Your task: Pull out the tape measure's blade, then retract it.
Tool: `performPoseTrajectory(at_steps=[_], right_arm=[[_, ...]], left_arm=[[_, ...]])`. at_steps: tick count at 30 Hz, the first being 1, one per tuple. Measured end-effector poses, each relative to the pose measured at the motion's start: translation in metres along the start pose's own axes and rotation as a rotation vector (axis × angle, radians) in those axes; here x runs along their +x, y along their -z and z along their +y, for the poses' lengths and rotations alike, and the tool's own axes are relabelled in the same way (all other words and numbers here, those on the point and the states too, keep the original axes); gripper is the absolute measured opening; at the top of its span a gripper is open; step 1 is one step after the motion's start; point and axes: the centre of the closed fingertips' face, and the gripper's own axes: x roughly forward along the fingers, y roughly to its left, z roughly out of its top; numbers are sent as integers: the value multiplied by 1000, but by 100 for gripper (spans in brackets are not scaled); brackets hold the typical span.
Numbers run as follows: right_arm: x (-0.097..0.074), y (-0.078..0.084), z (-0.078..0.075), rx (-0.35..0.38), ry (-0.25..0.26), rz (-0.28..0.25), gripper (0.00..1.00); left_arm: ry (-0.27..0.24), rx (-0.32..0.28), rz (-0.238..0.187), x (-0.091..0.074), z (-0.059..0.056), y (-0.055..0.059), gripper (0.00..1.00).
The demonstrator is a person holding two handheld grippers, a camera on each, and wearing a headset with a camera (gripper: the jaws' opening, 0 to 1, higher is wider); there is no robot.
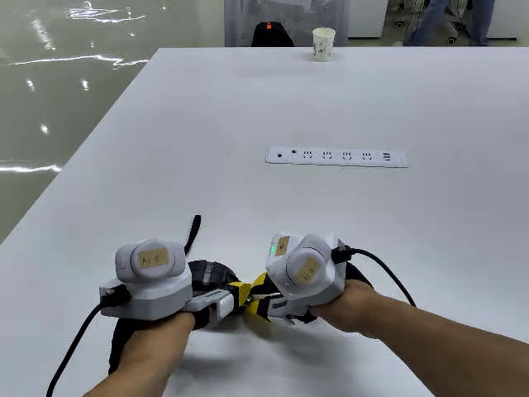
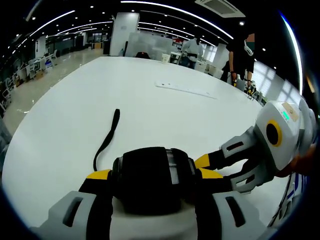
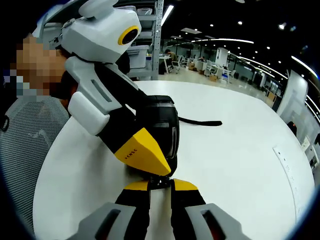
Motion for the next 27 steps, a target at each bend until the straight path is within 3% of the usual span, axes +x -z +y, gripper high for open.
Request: performPoseTrajectory(at_steps=[13, 27], right_arm=[[-6, 2, 1, 10, 27, 6, 16], [-35, 16, 6, 48, 62, 2, 20]], left_arm=[[9, 35, 11, -6, -3, 2, 61], [27, 69, 7, -15, -6, 6, 66]])
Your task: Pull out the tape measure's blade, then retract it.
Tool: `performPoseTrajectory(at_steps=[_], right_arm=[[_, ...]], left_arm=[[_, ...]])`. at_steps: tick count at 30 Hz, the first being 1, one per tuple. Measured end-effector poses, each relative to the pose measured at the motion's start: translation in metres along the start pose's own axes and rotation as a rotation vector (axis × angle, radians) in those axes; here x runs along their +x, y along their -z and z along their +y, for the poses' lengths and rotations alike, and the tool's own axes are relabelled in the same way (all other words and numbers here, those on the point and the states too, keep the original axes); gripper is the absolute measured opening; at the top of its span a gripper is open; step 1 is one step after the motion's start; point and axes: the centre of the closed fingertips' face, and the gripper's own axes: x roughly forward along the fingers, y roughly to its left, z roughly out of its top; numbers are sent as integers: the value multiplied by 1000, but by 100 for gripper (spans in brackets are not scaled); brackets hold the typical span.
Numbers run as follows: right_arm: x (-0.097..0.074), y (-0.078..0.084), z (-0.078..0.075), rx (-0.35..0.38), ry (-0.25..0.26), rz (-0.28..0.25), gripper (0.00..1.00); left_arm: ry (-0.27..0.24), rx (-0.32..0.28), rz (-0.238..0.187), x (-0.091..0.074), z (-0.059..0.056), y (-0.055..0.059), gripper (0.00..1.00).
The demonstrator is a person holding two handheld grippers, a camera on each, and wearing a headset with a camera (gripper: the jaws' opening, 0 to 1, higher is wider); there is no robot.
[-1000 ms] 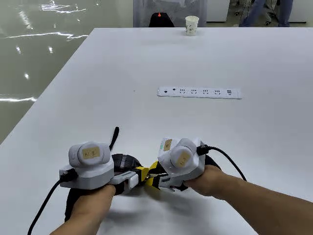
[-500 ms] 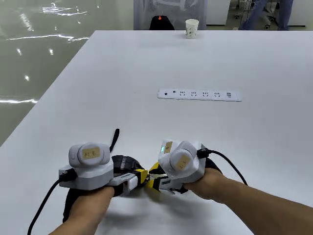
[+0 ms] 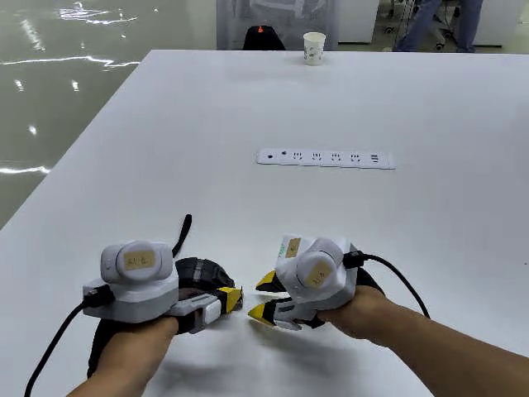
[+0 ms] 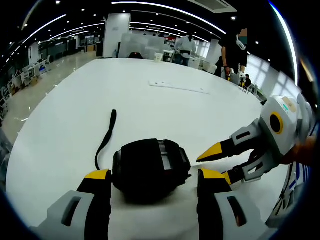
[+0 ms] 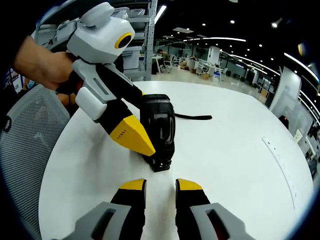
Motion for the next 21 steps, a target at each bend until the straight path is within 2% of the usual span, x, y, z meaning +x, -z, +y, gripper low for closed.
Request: performPoseTrajectory(at_steps=[15, 21], right_arm=[[-34, 14, -1, 83, 76, -11, 29], [-48, 18, 0, 121, 104, -20, 33]], left_arm=[[55, 53, -13, -15, -4, 6, 72], [73, 101, -26, -23, -4, 5, 74]])
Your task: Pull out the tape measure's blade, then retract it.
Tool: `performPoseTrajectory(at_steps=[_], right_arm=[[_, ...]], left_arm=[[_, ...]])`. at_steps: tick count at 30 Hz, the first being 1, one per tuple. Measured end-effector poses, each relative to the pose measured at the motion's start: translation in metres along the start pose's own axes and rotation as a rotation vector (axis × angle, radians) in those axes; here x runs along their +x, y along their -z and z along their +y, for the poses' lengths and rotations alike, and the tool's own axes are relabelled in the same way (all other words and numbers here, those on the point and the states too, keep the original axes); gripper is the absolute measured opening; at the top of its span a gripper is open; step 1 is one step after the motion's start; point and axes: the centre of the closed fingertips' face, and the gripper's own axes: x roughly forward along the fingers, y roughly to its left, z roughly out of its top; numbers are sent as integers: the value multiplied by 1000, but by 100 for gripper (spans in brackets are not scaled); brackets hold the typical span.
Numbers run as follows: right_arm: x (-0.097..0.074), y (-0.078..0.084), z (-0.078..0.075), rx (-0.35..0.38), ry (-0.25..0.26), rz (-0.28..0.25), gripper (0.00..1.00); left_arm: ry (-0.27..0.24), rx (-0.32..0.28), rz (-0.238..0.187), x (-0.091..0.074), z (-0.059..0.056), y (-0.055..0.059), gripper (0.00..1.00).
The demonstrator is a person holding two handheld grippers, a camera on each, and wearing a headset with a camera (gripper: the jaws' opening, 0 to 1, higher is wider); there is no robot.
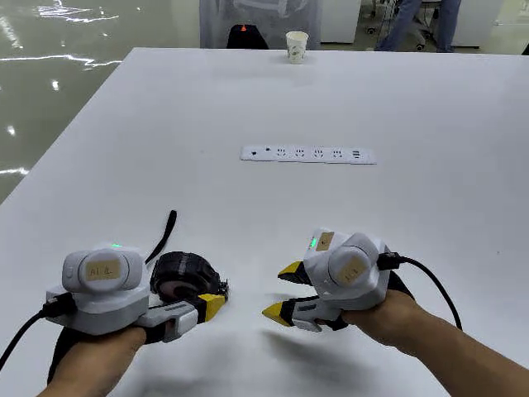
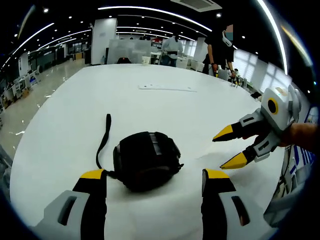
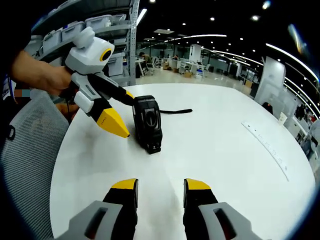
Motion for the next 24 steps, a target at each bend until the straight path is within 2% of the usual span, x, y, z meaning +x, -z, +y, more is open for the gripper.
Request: performPoseTrajectory(at_steps=[6, 16, 24], right_arm=[[-12, 2, 7, 28, -6, -27, 38], [-31, 4, 11, 71, 32, -59, 48], [-44, 10, 19, 106, 49, -79, 55]], left_arm=[[20, 73, -19, -9, -5, 0, 77], [75, 124, -45, -22, -13, 3, 84], [96, 153, -59, -33, -15, 7, 86]])
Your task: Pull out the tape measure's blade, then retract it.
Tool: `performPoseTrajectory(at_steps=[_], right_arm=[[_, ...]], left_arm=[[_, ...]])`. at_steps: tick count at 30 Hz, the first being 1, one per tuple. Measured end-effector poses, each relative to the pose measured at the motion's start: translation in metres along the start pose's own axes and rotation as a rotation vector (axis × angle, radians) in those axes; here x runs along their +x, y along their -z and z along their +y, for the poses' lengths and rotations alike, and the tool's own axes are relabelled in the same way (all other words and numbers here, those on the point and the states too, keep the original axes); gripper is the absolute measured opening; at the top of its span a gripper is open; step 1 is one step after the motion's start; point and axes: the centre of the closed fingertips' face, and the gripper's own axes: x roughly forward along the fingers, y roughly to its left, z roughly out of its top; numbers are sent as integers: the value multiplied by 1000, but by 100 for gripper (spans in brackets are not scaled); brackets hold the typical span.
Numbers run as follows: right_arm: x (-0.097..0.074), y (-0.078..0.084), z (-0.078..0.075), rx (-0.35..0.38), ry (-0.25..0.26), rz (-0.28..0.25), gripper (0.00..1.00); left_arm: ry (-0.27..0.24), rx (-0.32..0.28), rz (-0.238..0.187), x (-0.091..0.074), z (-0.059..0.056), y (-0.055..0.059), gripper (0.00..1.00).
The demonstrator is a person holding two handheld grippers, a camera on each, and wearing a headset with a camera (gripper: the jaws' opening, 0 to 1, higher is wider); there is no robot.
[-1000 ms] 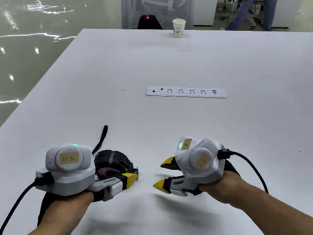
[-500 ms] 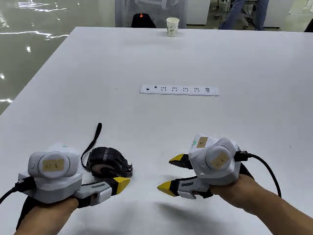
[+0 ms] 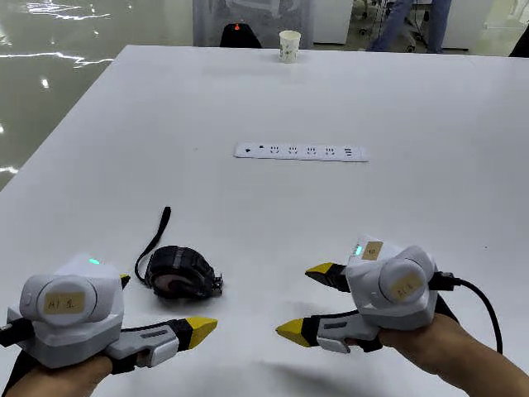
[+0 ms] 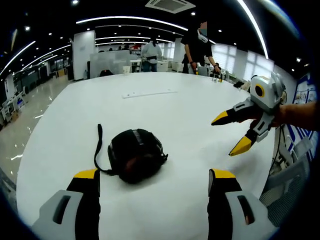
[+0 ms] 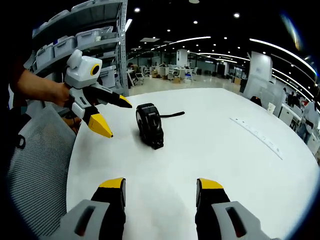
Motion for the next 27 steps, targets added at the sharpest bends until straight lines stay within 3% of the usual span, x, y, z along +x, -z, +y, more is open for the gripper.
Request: performPoseTrajectory(at_steps=[17, 27], right_arm=[[-32, 4, 4, 59, 72, -73, 70], [-44, 13, 15, 76, 85, -92, 79]], left_arm=[[41, 52, -24, -17, -12, 5, 91], [80, 100, -42, -29, -22, 5, 95]])
